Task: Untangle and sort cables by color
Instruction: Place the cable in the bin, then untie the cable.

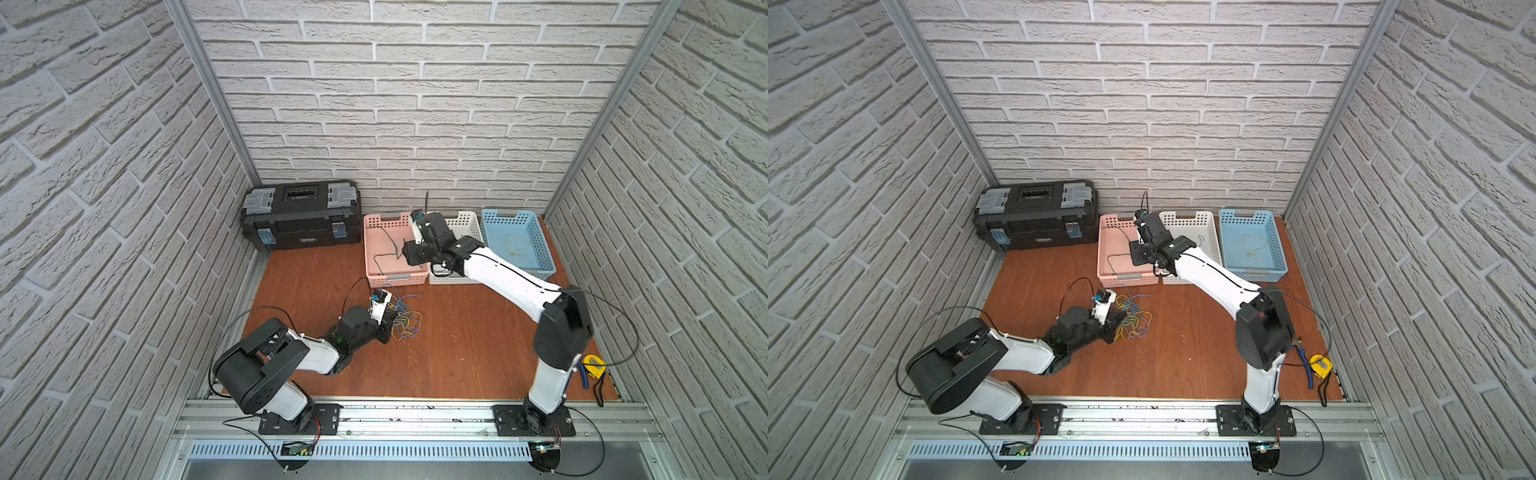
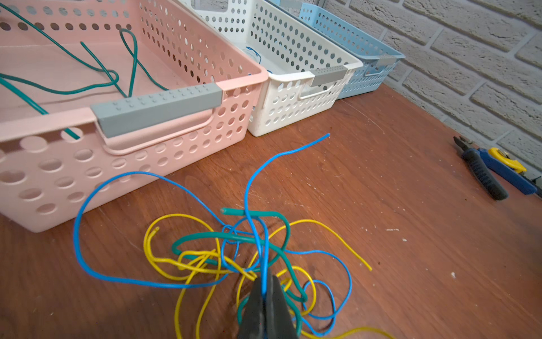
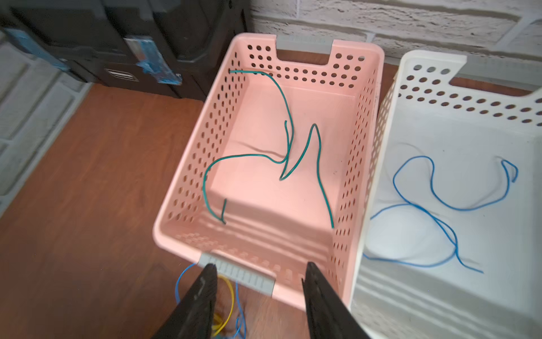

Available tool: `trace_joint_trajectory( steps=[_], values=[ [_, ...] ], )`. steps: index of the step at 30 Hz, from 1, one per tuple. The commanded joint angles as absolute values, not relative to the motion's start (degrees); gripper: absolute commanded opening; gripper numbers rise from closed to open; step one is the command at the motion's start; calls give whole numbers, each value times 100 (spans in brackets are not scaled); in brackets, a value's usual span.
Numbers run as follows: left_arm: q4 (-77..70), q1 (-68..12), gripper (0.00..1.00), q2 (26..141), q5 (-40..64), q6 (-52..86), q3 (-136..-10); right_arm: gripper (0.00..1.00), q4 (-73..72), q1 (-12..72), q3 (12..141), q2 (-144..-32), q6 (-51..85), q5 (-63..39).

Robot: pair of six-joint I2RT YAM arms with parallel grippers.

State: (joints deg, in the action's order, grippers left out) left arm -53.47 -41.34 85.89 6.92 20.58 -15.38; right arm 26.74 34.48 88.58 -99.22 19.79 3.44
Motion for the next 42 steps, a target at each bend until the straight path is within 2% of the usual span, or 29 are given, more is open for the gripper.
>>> trace_joint_trajectory(
  steps=[1,9,13,17,23,36,42],
  values=[
    [-5493,-4198,2,8518,712,1969,-1591,51,2848,3548,7962,-9165,2798,80],
    [-5370,-4278,2,8394,633,1824,-1608,53,957,3955,5546,-7784,5583,721],
    [-5344,-4324,2,8372,615,1795,-1600,55,534,4400,5168,-7919,6337,1449],
    [-5318,-4386,2,8376,598,1791,-1643,56,-496,4726,4742,-8297,7082,1718],
    [-5275,-4443,1,8321,556,1731,-1661,55,-924,4954,5044,-9075,7190,1959],
    [-5281,-4465,2,8294,576,1688,-1653,45,-1146,4975,5361,-9649,7155,2504],
    [-5304,-4482,2,8292,580,1687,-1662,47,-1111,4975,5247,-9741,7660,2751]
  ],
)
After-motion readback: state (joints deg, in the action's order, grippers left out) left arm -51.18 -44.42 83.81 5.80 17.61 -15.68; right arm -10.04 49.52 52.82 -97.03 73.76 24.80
